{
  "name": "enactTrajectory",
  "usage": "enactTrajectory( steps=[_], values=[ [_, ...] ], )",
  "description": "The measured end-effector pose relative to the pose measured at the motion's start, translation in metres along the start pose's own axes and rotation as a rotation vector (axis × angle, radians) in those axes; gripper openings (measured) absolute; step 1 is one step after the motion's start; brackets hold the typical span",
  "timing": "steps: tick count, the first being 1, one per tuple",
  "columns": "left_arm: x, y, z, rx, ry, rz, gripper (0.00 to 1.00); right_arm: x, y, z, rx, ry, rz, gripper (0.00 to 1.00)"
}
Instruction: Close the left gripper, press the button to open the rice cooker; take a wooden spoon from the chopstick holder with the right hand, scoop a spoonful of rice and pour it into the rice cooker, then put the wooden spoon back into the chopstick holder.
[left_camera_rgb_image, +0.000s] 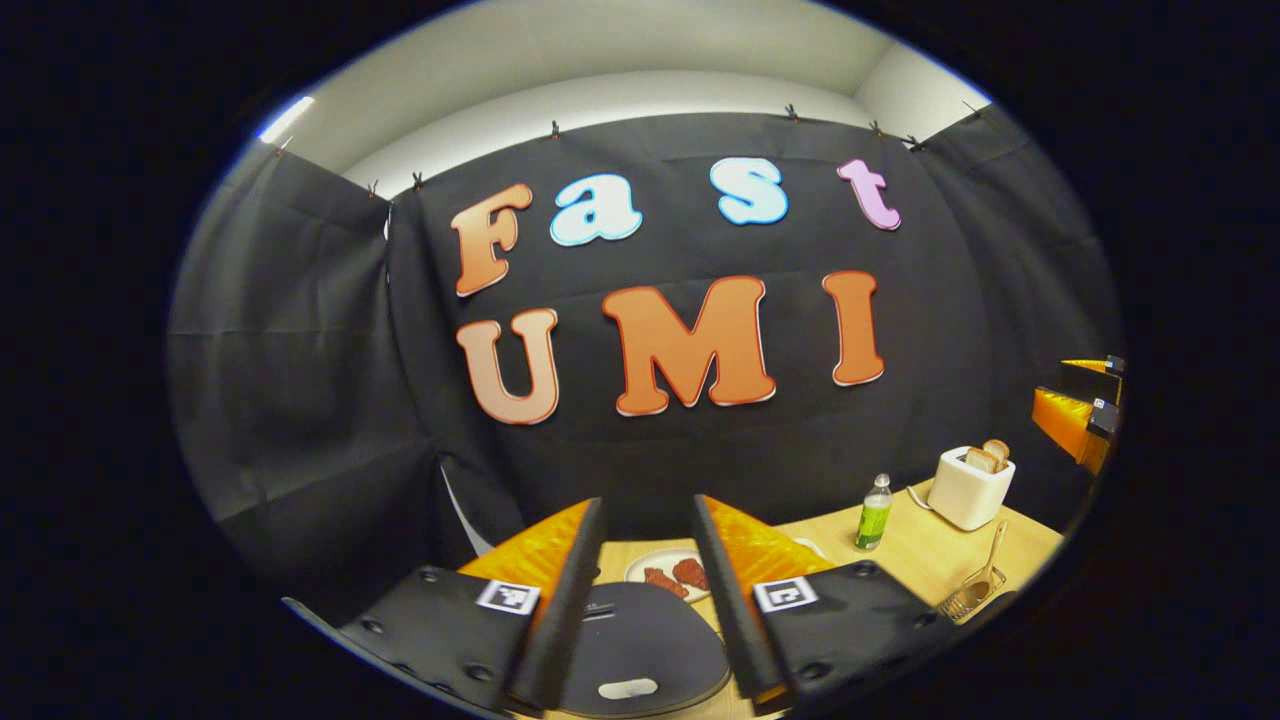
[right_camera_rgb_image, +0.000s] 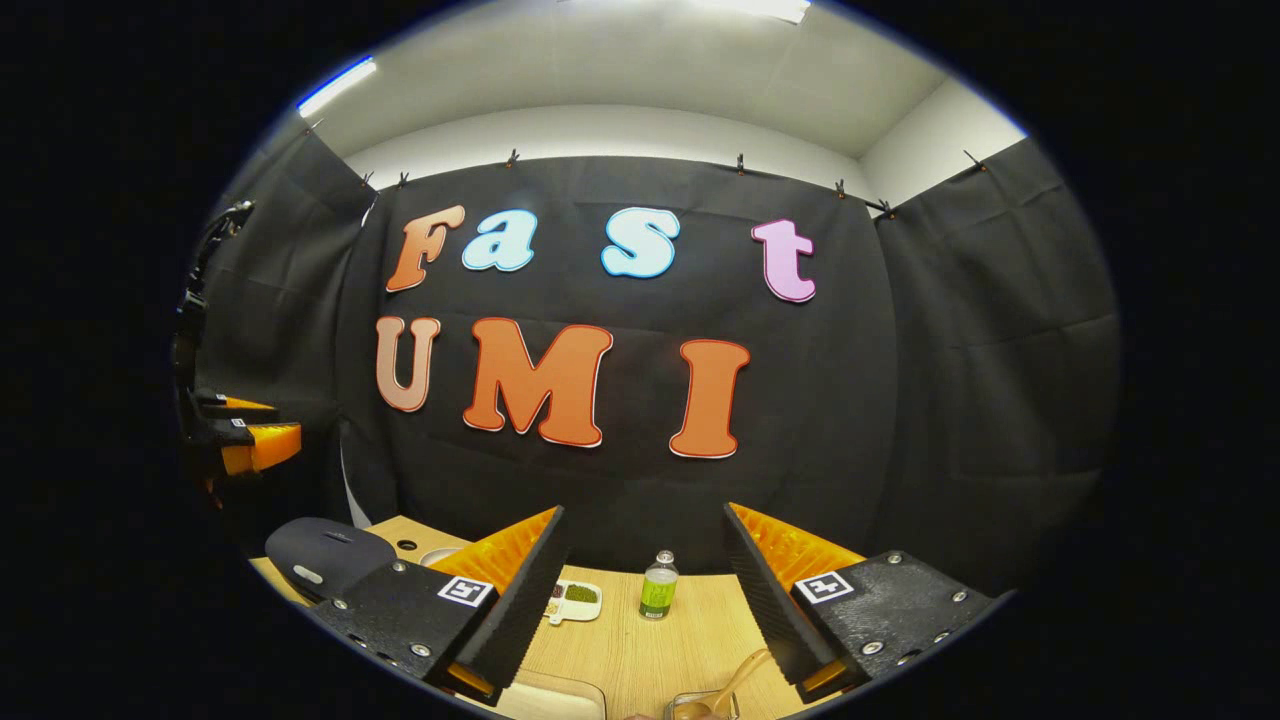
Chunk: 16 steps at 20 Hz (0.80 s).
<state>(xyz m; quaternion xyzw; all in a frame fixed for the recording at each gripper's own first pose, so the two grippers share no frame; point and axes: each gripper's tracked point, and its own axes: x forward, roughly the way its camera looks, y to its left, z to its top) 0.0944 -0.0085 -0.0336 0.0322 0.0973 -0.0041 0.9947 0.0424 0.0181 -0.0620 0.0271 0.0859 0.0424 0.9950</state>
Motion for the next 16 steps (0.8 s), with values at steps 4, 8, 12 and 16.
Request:
enactTrajectory(
  steps=[4, 8, 12, 16],
  values=[
    [0.011, 0.004, -0.05, -0.057, 0.221, -0.027, 0.1, 0.001, -0.003, -0.016, 0.01, 0.036, -0.01, 0.97],
    [0.015, 0.018, -0.119, -0.215, 0.56, -0.022, 0.05, -0.002, -0.007, -0.031, 0.006, 0.067, -0.027, 0.94],
    [0.003, 0.021, -0.175, -0.296, 0.855, -0.037, 0.05, -0.006, -0.017, -0.046, -0.01, 0.099, -0.055, 0.94],
    [-0.011, 0.015, -0.201, -0.37, 1.031, -0.048, 0.05, -0.01, -0.027, -0.061, -0.016, 0.141, -0.093, 0.94]
  ],
)
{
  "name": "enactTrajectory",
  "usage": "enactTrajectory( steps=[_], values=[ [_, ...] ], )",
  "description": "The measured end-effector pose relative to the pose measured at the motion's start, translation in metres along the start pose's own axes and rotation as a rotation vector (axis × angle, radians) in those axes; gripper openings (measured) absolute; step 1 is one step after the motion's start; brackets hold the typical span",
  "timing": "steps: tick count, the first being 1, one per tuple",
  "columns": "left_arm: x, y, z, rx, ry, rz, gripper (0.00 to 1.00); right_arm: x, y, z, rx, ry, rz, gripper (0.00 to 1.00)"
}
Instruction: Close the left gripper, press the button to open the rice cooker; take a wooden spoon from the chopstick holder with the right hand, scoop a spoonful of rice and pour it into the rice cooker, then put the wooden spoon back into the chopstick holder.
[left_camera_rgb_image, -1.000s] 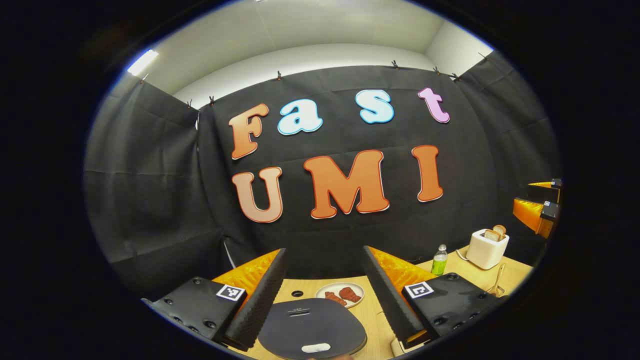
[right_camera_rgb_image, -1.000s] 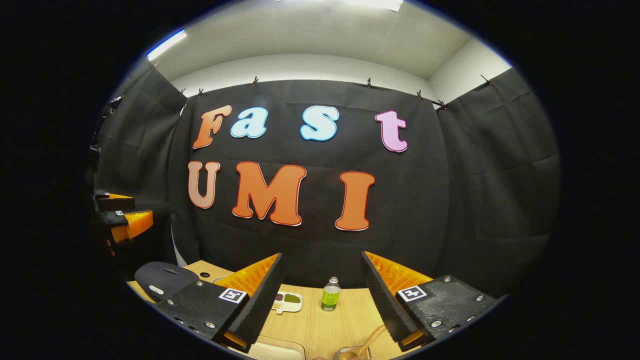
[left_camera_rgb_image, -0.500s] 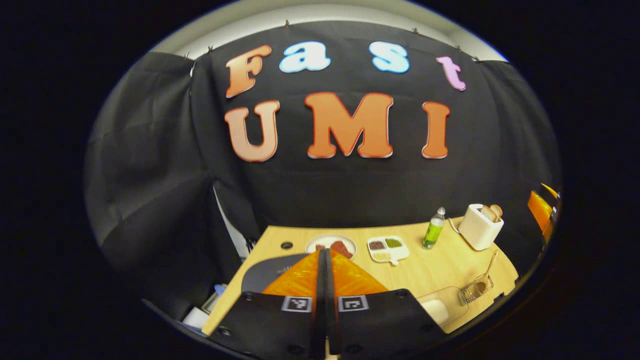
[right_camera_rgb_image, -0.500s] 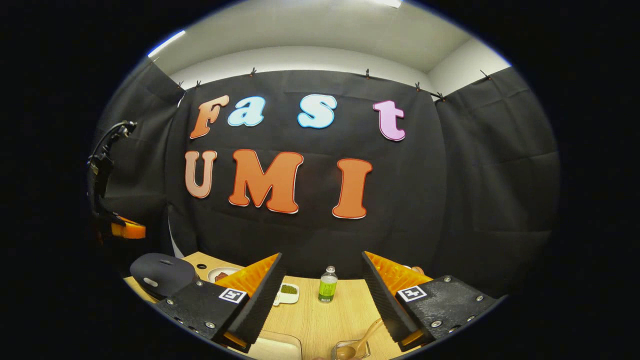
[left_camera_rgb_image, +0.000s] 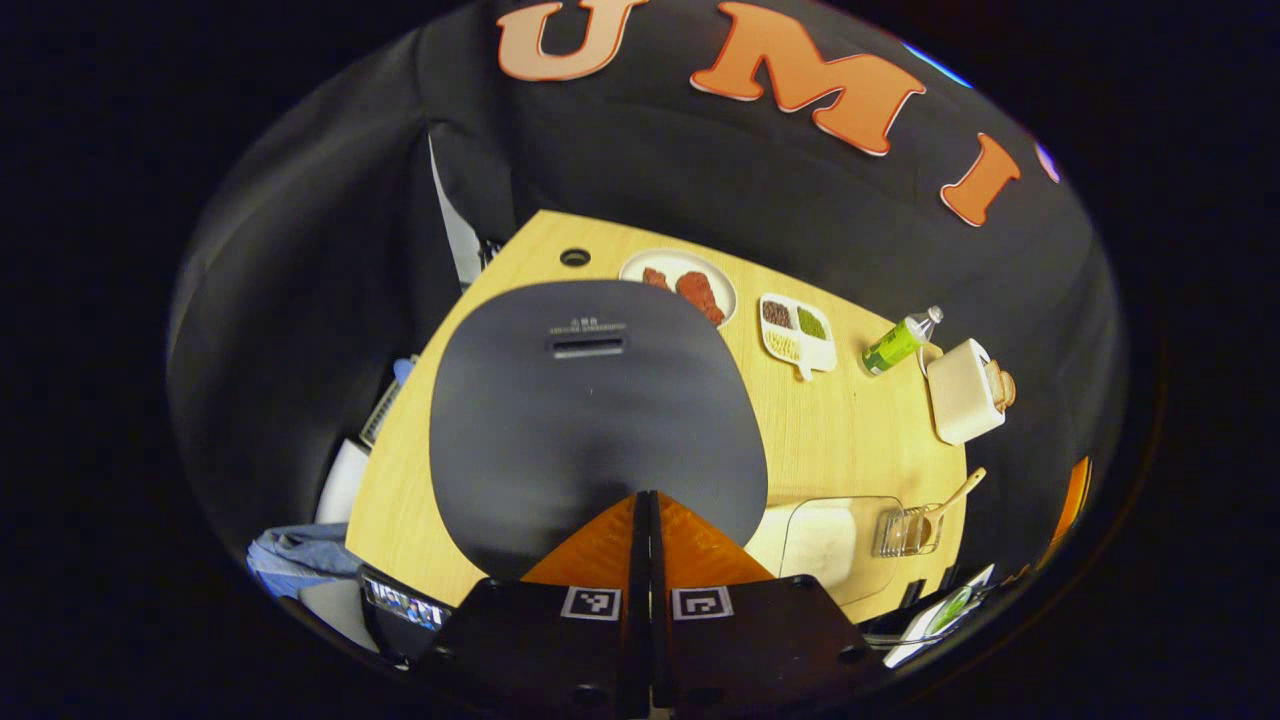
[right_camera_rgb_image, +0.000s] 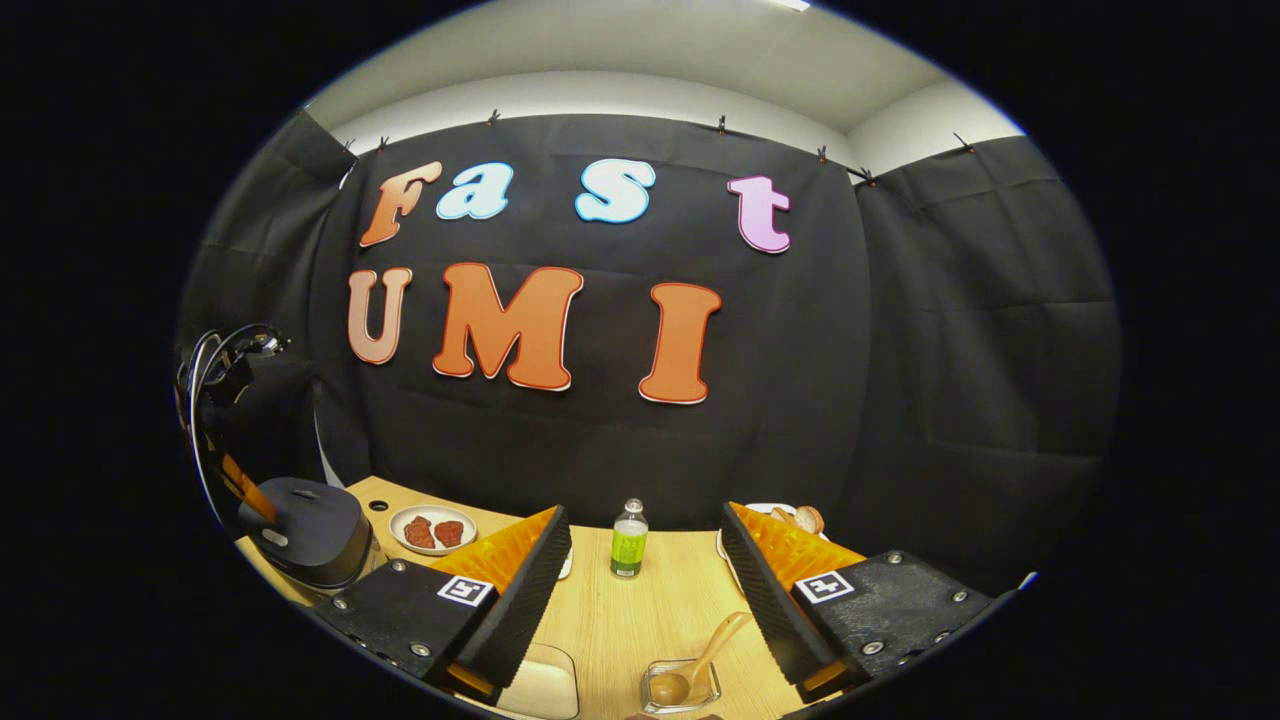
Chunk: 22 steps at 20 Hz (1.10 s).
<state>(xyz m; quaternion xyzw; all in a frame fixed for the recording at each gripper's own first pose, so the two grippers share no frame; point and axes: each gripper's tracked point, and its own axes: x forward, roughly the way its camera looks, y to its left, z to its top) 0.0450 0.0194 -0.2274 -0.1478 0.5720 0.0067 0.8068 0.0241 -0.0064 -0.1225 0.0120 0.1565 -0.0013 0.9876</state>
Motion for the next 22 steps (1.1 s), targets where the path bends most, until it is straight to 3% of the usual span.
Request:
enactTrajectory(
  steps=[2, 3, 7, 8, 11, 12, 15, 18, 22],
  values=[
    [0.01, 0.005, -0.011, -0.025, 0.059, 0.004, 0.01, -0.001, -0.006, -0.008, -0.005, 0.018, -0.025, 0.94],
    [0.01, 0.005, -0.017, -0.04, 0.091, -0.003, 0.05, -0.002, -0.008, -0.011, -0.006, 0.03, -0.038, 0.94],
    [0.018, 0.009, -0.019, -0.075, 0.126, -0.015, 0.01, -0.006, -0.014, -0.025, -0.011, 0.078, -0.084, 0.94],
    [0.022, 0.009, -0.009, -0.082, 0.099, -0.022, 0.05, -0.007, -0.016, -0.028, -0.015, 0.089, -0.098, 0.94],
    [0.02, 0.007, -0.016, -0.068, 0.112, -0.081, 0.06, -0.01, -0.025, -0.038, -0.007, 0.132, -0.137, 0.94],
    [0.018, 0.006, -0.015, -0.035, 0.085, -0.099, 0.01, -0.012, -0.028, -0.043, 0.002, 0.152, -0.146, 0.95],
    [0.003, 0.002, -0.009, 0.05, -0.043, -0.079, 0.05, -0.014, -0.044, -0.059, 0.014, 0.203, -0.17, 0.94],
    [-0.029, -0.005, 0.016, 0.099, -0.236, -0.008, 0.03, -0.005, -0.059, -0.086, 0.011, 0.263, -0.155, 0.94],
    [-0.088, -0.007, 0.067, 0.127, -0.546, 0.148, 0.05, 0.019, -0.065, -0.124, 0.052, 0.358, -0.061, 0.94]
  ],
)
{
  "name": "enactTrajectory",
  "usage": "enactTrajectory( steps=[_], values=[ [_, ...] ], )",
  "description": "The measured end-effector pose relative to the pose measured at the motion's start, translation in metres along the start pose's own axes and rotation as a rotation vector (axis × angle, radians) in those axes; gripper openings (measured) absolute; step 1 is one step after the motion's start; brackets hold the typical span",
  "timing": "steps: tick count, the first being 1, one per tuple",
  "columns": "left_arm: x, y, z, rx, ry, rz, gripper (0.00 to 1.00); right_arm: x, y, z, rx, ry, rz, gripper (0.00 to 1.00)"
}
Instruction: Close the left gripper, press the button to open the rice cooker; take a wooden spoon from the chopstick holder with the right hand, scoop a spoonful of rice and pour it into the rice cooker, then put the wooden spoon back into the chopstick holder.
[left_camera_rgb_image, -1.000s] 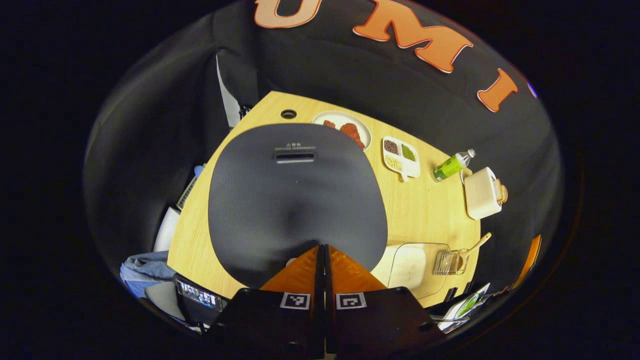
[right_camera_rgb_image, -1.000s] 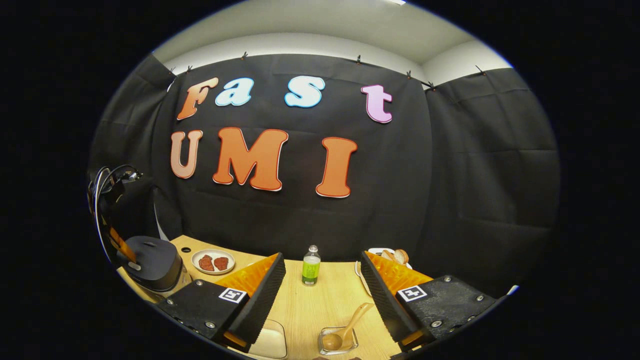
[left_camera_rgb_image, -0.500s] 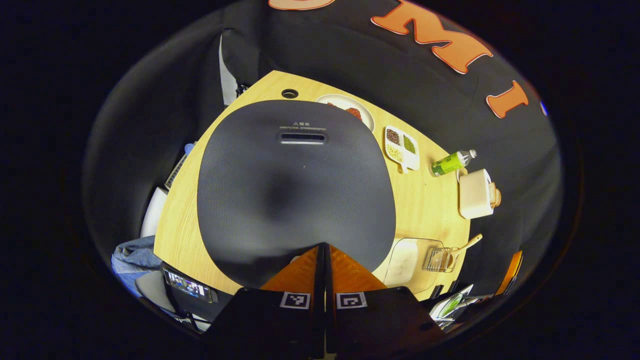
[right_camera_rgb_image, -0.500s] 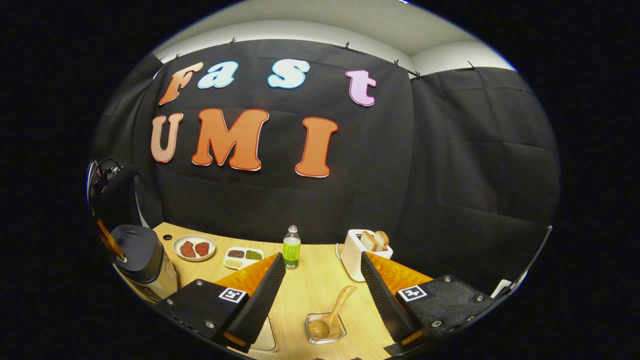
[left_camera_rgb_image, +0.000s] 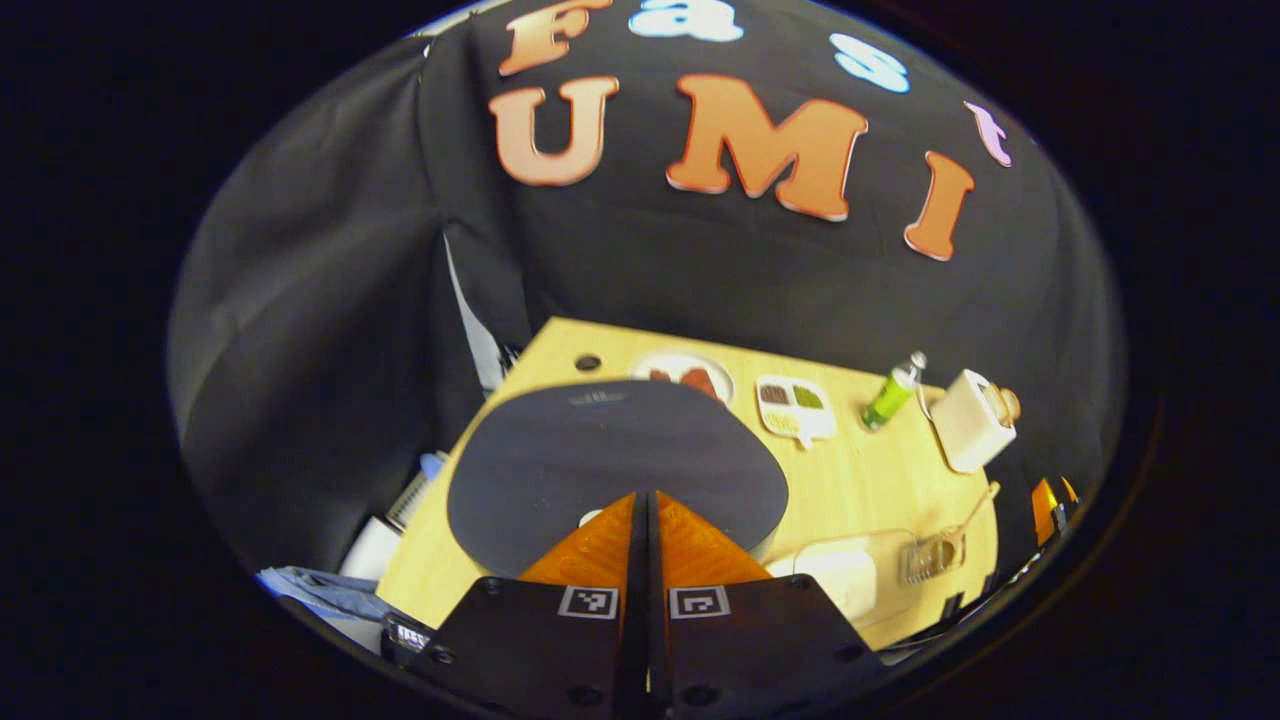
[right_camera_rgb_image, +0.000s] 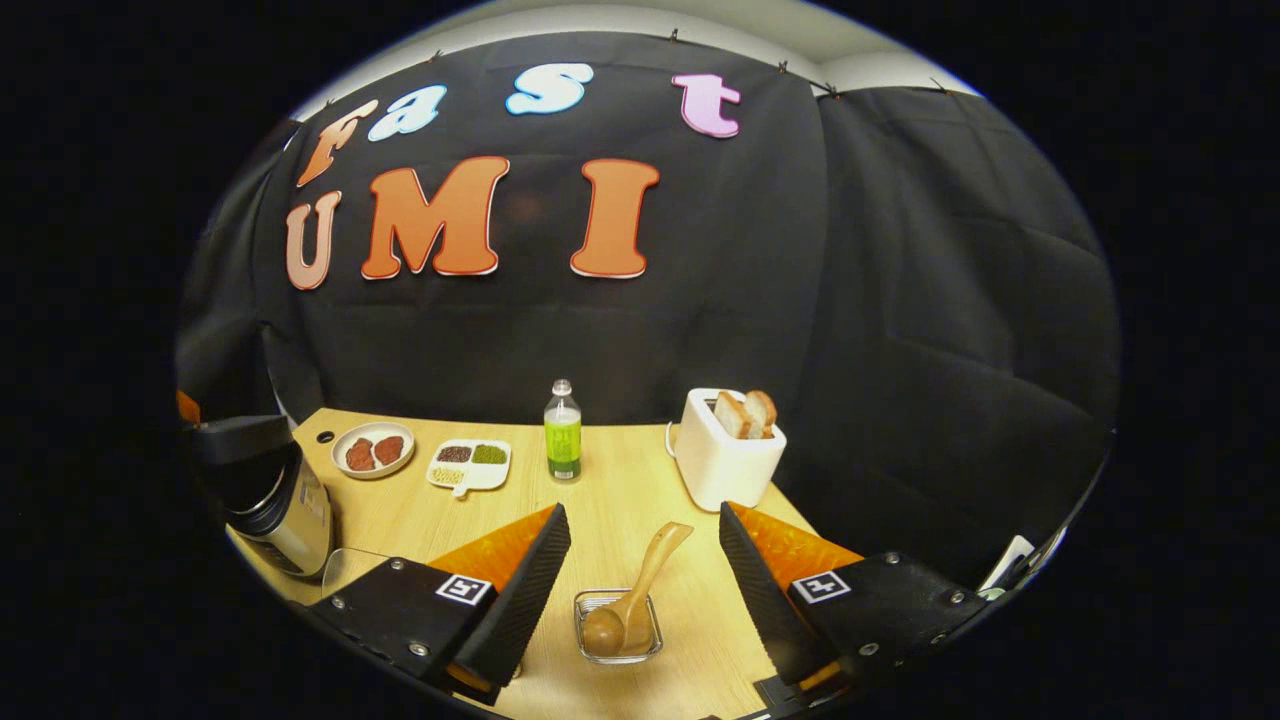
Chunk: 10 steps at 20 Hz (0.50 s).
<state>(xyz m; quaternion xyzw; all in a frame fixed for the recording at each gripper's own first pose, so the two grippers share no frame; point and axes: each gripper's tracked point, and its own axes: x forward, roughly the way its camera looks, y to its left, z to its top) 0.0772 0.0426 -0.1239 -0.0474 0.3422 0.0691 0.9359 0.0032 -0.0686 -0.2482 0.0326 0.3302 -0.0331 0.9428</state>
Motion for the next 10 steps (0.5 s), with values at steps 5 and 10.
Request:
enactTrajectory(
  steps=[5, 10],
  values=[
    [-0.055, -0.008, 0.037, 0.003, -0.222, 0.132, 0.05, 0.047, -0.016, -0.056, 0.07, 0.189, 0.061, 0.9],
    [-0.088, -0.028, 0.002, -0.003, -0.222, 0.189, 0.29, 0.074, -0.007, -0.095, 0.142, 0.319, 0.17, 0.8]
  ],
)
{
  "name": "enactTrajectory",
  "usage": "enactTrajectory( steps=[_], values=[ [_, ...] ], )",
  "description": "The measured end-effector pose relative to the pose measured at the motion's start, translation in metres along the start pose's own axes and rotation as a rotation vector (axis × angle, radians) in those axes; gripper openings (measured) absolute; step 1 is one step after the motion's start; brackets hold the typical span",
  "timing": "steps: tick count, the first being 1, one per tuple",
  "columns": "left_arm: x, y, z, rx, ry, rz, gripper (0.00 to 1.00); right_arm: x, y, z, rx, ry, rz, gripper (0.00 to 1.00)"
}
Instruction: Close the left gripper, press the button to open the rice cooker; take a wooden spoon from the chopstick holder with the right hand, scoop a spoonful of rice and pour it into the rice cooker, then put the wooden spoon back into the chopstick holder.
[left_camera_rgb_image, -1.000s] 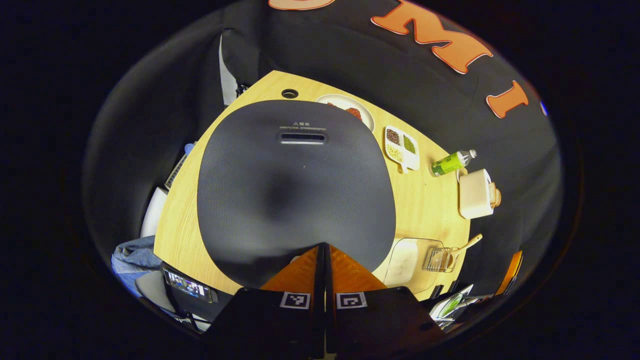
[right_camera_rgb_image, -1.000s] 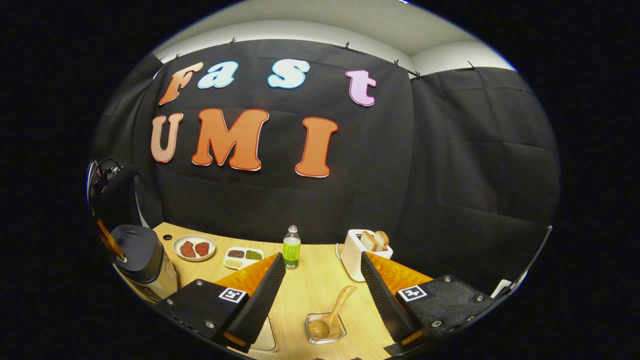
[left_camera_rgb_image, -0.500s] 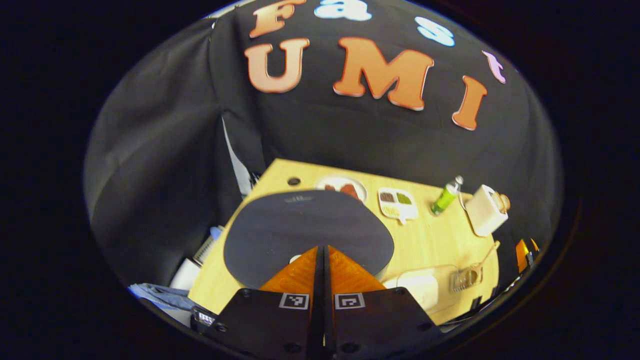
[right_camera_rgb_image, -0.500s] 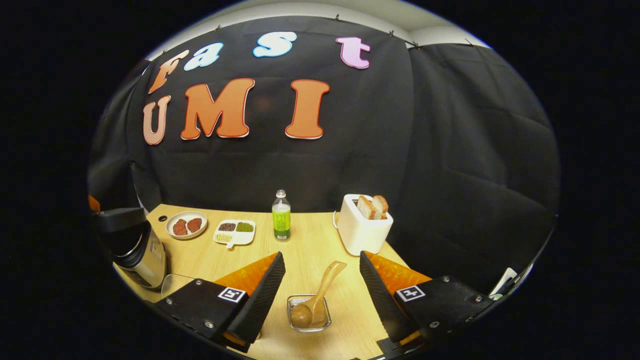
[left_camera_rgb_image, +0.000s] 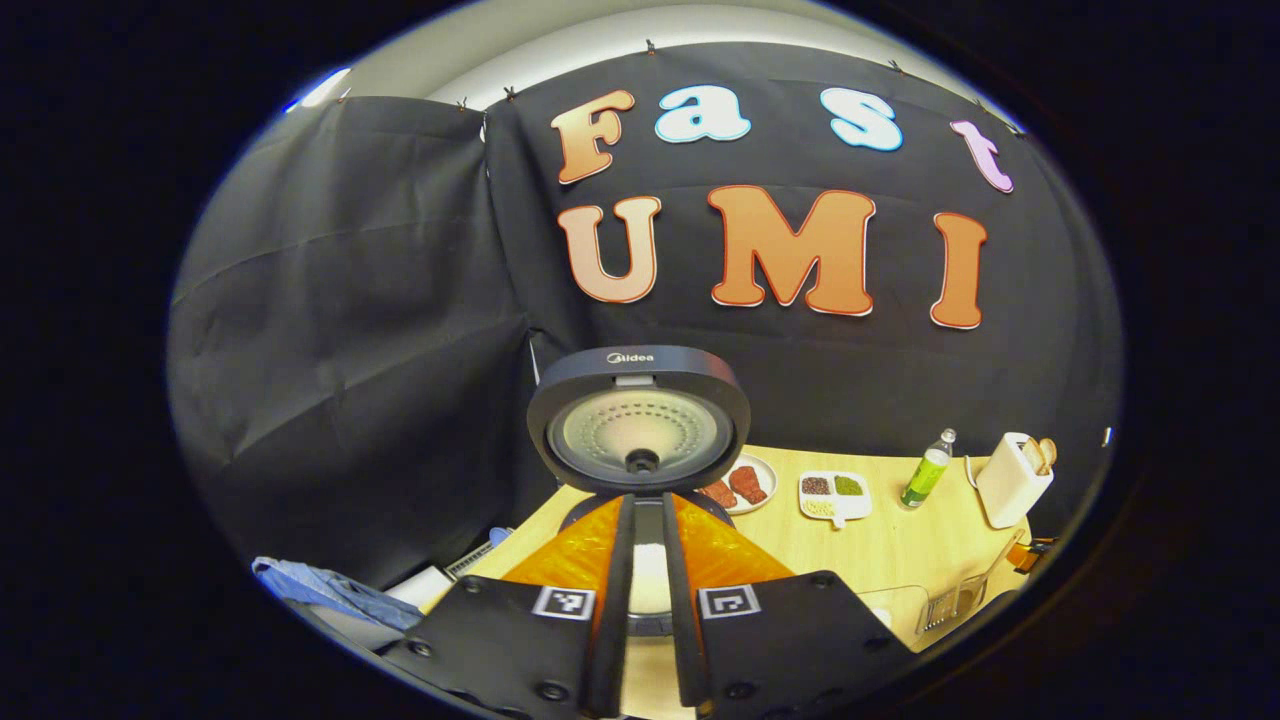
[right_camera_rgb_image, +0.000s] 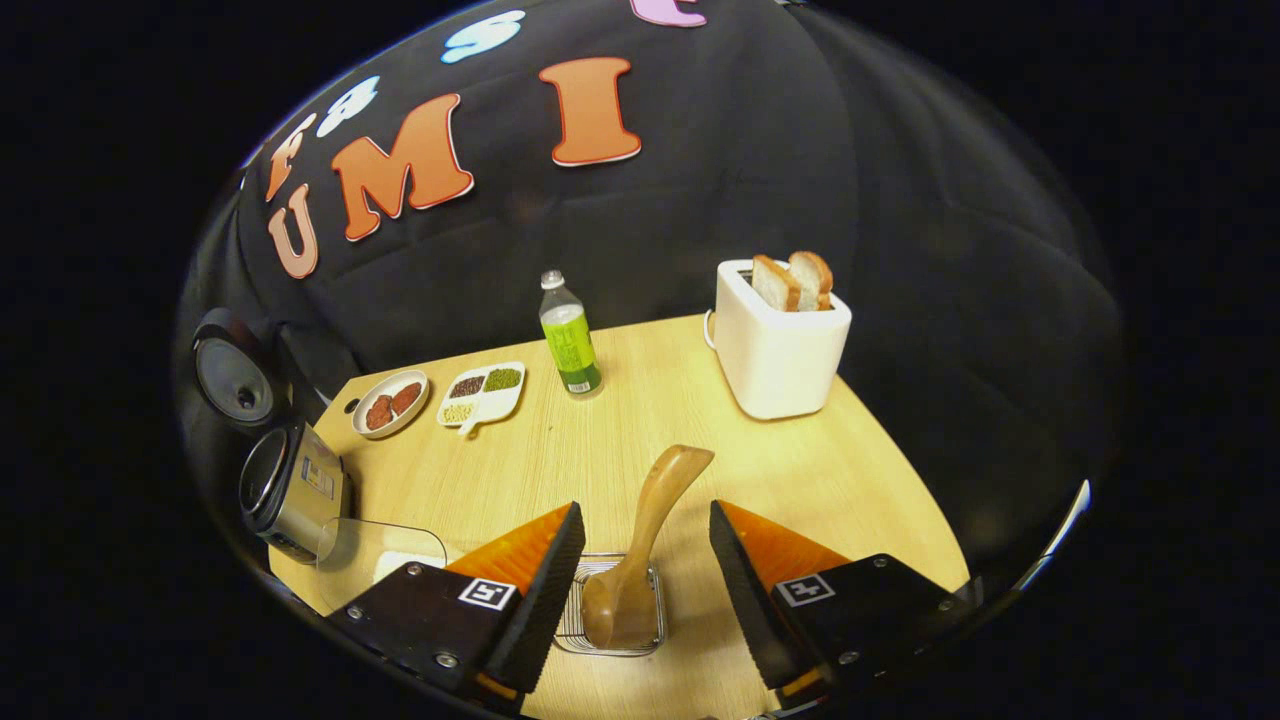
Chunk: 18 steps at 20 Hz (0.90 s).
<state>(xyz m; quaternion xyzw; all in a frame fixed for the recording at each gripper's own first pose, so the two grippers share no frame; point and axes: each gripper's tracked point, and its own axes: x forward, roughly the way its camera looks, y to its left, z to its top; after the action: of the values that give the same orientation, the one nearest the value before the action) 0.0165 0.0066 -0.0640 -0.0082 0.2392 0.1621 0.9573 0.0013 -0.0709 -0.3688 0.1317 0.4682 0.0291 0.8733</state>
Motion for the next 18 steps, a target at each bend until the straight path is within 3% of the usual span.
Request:
enactTrajectory(
  steps=[1, 3, 6, 7, 9, 10, 11, 13, 18],
  values=[
    [-0.013, 0.001, -0.008, 0.004, 0.006, 0.017, 0.36, 0.01, 0.002, -0.004, 0.009, 0.022, 0.02, 0.76],
    [-0.025, -0.003, -0.022, 0.014, 0.022, 0.036, 0.39, 0.027, 0.005, -0.01, 0.016, 0.063, 0.046, 0.7],
    [-0.045, -0.003, -0.029, 0.047, 0.03, 0.073, 0.95, 0.052, 0.009, -0.016, 0.046, 0.1, 0.067, 0.62],
    [-0.049, -0.003, -0.03, 0.062, 0.025, 0.087, 0.9, 0.058, 0.01, -0.019, 0.057, 0.114, 0.07, 0.55],
    [-0.046, -0.001, -0.027, 0.083, 0.022, 0.108, 0.9, 0.068, 0.012, -0.024, 0.088, 0.141, 0.074, 0.46],
    [-0.047, -0.003, -0.027, 0.09, 0.024, 0.113, 0.9, 0.071, 0.012, -0.025, 0.108, 0.145, 0.073, 0.47],
    [-0.05, -0.004, -0.027, 0.096, 0.024, 0.116, 0.9, 0.071, 0.012, -0.025, 0.126, 0.15, 0.072, 0.33],
    [-0.049, -0.011, -0.026, 0.107, 0.023, 0.107, 0.89, 0.068, 0.01, -0.026, 0.156, 0.154, 0.073, 0.19],
    [-0.029, -0.037, -0.014, 0.142, -0.012, 0.058, 0.9, 0.041, 0.006, -0.03, 0.245, 0.133, 0.073, 0.16]
  ],
)
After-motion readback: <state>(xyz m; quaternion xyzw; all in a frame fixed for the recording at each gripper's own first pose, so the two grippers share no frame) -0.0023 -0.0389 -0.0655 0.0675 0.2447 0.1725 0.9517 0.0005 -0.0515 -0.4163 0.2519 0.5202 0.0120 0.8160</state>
